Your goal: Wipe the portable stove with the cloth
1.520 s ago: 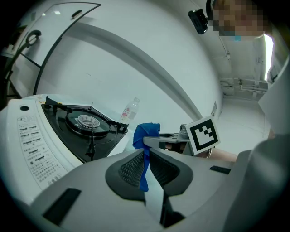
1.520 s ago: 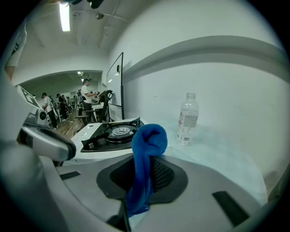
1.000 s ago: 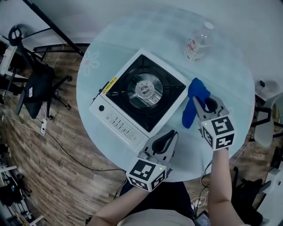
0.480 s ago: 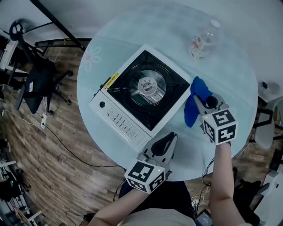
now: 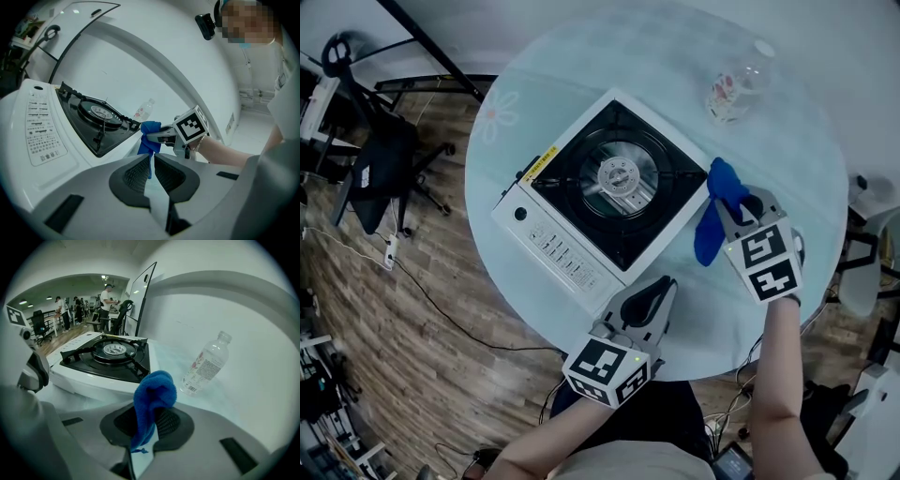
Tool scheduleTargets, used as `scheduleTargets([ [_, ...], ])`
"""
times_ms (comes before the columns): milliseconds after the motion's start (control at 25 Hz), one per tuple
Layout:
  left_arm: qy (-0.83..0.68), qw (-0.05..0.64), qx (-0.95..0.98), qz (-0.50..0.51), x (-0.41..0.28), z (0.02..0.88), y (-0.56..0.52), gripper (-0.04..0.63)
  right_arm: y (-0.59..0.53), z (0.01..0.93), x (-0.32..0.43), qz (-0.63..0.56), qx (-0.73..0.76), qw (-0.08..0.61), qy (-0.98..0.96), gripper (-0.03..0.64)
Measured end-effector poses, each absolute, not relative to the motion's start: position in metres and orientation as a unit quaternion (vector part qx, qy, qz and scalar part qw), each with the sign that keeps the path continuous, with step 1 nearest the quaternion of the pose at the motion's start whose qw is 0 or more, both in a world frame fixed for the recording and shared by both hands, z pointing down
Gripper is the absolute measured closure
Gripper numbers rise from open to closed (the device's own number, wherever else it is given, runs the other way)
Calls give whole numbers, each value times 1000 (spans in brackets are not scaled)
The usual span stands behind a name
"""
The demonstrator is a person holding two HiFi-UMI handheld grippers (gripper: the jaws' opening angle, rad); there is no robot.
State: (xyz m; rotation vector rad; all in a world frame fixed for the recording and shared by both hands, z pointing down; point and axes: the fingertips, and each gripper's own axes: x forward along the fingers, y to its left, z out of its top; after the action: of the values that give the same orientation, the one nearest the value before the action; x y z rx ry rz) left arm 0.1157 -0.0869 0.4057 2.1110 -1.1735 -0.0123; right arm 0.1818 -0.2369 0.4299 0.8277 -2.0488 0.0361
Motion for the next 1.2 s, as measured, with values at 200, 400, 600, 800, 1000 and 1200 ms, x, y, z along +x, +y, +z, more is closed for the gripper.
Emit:
scheduleTargets([
  [200,-453,353,819,-5,112,403,-82,546,-232,429,178,1,324,475,-818,548],
  [400,-453,350,820,-11,106,398,-80,546,-222,431,172,-13,318,490,-811,548],
  [600,-454,350,819,-14,95,393,-76,546,-210,429,163,-26,311,505,-805,548],
  [800,-456,348,819,-11,83,392,-69,546,-195,430,153,-18,310,501,-808,548],
  [1000,-452,348,821,-10,74,389,-59,546,-179,429,142,-20,311,503,-806,548],
  [1200,-444,346,826,-10,67,386,-47,546,-160,430,130,-19,308,503,-807,548],
])
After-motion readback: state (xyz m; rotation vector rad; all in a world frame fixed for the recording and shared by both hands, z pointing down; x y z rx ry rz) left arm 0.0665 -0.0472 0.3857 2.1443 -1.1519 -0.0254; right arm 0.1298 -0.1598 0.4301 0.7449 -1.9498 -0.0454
